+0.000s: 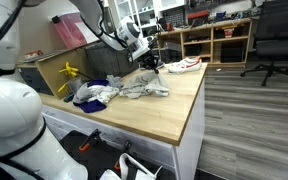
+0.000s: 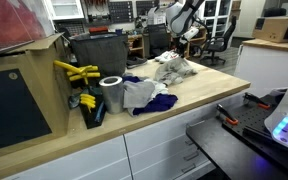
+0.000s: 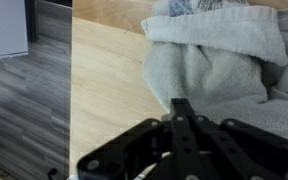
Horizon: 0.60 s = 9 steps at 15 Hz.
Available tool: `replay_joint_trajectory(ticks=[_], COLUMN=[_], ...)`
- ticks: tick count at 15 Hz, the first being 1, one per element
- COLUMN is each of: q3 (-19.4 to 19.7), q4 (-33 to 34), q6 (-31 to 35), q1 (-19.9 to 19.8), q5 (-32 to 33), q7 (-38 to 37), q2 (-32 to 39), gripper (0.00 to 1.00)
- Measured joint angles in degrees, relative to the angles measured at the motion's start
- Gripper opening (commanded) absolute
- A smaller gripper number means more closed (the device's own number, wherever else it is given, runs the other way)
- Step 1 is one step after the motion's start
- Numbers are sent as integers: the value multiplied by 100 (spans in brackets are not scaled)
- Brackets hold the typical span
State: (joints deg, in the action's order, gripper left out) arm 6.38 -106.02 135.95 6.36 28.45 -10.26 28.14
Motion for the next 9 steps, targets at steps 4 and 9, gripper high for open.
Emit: replay_joint_trajectory(ticks=[4,9], q3=[175,195], q4=[96,316], q6=[135,143], q1=[95,206], q5=[350,580], q7=[-454,-590], q2=[18,19], gripper=[0,40])
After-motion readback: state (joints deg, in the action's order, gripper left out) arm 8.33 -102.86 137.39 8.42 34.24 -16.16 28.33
